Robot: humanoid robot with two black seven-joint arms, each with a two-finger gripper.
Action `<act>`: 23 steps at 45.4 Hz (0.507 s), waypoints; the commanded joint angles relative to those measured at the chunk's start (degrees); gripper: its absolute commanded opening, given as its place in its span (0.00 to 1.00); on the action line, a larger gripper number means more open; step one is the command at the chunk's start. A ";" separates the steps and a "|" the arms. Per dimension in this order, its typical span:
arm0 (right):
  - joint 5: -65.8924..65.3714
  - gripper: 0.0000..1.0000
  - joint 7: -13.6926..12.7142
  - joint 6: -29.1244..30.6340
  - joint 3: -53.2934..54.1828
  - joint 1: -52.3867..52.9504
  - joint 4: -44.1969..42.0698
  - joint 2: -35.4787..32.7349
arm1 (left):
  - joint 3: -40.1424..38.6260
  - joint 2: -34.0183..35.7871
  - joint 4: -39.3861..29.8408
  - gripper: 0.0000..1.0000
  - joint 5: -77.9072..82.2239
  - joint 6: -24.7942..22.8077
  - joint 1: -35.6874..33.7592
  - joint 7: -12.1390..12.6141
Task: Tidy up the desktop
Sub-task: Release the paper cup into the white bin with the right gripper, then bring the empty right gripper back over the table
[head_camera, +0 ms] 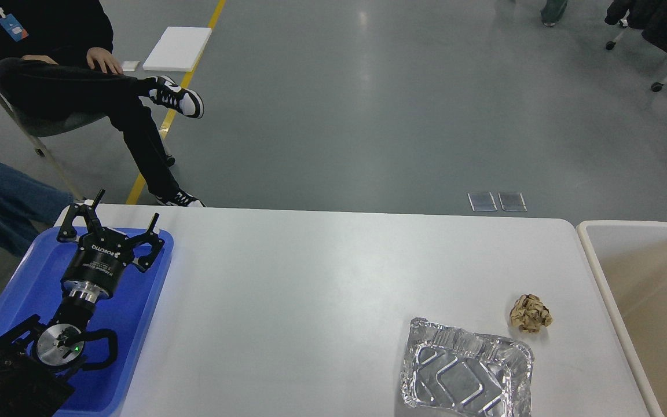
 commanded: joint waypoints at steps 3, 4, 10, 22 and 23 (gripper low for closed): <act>-4.17 0.99 -0.08 7.58 -7.63 12.83 17.92 -10.12 | 0.00 0.00 0.00 0.99 0.00 0.00 0.00 0.01; -4.61 0.99 -0.08 7.67 -8.95 14.50 20.20 -11.00 | 0.00 0.00 0.00 0.99 0.00 0.00 0.00 0.01; -4.53 0.99 -0.08 7.67 -16.77 24.52 32.60 -14.43 | 0.00 -0.09 0.00 0.99 0.00 0.00 0.00 0.01; -4.35 0.99 0.01 10.38 -30.48 44.64 47.46 -13.47 | 0.00 -0.09 0.00 0.99 0.00 0.00 -0.09 0.01; -4.35 0.99 0.01 11.17 -31.80 46.57 48.34 -12.51 | 0.00 -0.09 0.00 0.99 0.00 0.00 -0.09 0.01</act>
